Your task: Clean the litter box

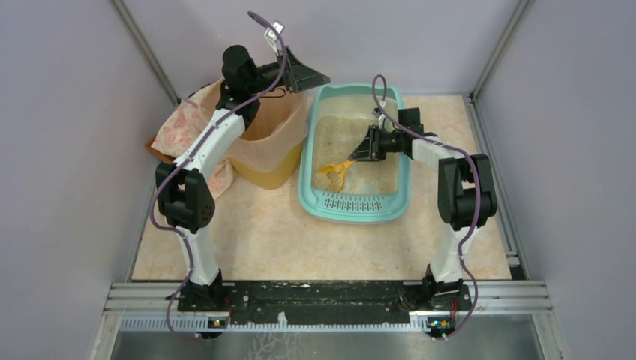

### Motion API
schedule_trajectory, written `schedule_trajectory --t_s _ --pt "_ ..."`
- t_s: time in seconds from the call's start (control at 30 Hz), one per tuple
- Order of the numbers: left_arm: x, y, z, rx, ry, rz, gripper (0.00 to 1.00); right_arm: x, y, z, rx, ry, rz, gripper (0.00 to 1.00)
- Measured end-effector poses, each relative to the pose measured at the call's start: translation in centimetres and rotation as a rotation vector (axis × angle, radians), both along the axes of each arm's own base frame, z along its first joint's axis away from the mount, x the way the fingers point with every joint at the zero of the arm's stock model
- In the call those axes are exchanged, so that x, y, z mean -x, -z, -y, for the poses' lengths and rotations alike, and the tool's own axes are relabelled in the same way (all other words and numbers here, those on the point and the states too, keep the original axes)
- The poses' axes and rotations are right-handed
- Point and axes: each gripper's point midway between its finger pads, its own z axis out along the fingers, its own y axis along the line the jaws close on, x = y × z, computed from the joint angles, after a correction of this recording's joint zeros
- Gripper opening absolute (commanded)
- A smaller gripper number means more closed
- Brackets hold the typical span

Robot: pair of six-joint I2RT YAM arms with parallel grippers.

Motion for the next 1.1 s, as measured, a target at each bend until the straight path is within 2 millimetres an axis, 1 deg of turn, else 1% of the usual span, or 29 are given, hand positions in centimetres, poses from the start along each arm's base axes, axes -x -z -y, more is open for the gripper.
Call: schedule_trajectory --t_s 0.37,0.53,0.67,0.9,1.1 --pt "-0.1 -0.2 -0.2 0.004 -0.004 0.011 0.96 -0.1 -1.2 -0.5 -0.051 0.010 -0.039 0.00" --pt "-0.1 -0.2 -0.3 0.005 -0.005 0.015 0.96 -0.6 -2.4 -0.7 -0.073 0.012 -0.030 0.00" --pt "-0.2 -0.3 -0.4 0.006 -0.007 0.016 0.96 -0.9 -3.3 -0.5 -0.086 0.017 -0.017 0.00" --pt "-0.2 -0.7 -0.4 0.019 -0.005 0.025 0.96 -1.5 -4.1 0.7 -0.093 0.045 -0.001 0.00" --pt "-0.1 -1.0 -0.4 0.030 -0.001 0.030 0.96 -2.5 -5.0 3.1 -0.096 0.104 0.023 0.00"
